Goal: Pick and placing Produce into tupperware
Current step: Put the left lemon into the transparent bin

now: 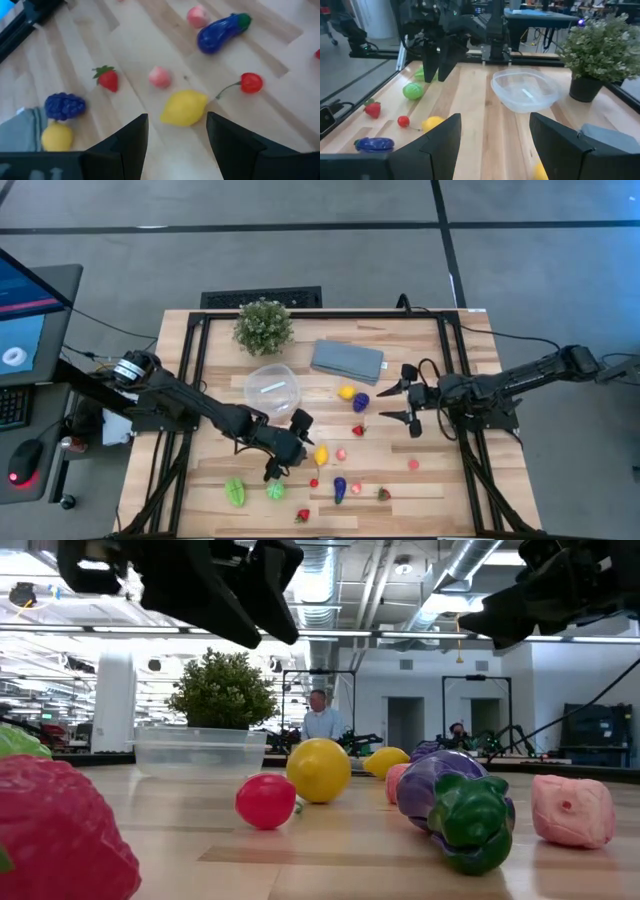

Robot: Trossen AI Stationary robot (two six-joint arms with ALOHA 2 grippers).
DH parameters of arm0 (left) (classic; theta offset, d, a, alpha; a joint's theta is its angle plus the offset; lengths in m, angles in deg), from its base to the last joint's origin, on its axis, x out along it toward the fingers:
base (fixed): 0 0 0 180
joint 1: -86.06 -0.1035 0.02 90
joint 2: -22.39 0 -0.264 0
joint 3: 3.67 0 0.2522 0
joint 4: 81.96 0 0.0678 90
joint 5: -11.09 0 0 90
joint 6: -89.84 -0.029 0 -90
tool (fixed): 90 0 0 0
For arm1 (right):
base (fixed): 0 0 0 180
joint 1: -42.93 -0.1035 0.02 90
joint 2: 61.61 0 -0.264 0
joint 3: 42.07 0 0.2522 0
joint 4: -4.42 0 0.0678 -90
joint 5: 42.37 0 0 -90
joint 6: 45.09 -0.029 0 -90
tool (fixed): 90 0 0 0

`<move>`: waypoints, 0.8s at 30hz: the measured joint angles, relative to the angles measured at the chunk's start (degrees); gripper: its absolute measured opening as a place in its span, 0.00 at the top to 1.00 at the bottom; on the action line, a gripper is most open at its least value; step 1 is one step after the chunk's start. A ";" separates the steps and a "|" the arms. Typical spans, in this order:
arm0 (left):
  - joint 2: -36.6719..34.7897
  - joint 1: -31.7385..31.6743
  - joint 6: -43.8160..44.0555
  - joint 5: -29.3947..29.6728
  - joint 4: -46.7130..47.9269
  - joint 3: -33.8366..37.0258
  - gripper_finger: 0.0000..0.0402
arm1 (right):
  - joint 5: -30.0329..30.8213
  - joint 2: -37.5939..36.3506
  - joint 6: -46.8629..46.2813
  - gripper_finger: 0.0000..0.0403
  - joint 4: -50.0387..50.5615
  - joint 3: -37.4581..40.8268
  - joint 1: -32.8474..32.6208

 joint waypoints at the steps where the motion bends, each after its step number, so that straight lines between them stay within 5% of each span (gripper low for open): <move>1: 0.00 -0.51 -0.01 -0.01 -0.01 0.00 0.52 | 0.34 0.02 0.00 0.35 0.05 0.00 0.00; 15: 1.96 -14.69 10.54 -1.13 -5.70 -0.68 0.52 | 1.86 0.17 0.07 0.35 0.23 0.00 1.62; 24: 15.63 -18.94 14.74 -2.52 3.97 -14.83 0.52 | 1.82 -0.78 -0.30 0.35 4.13 0.01 1.41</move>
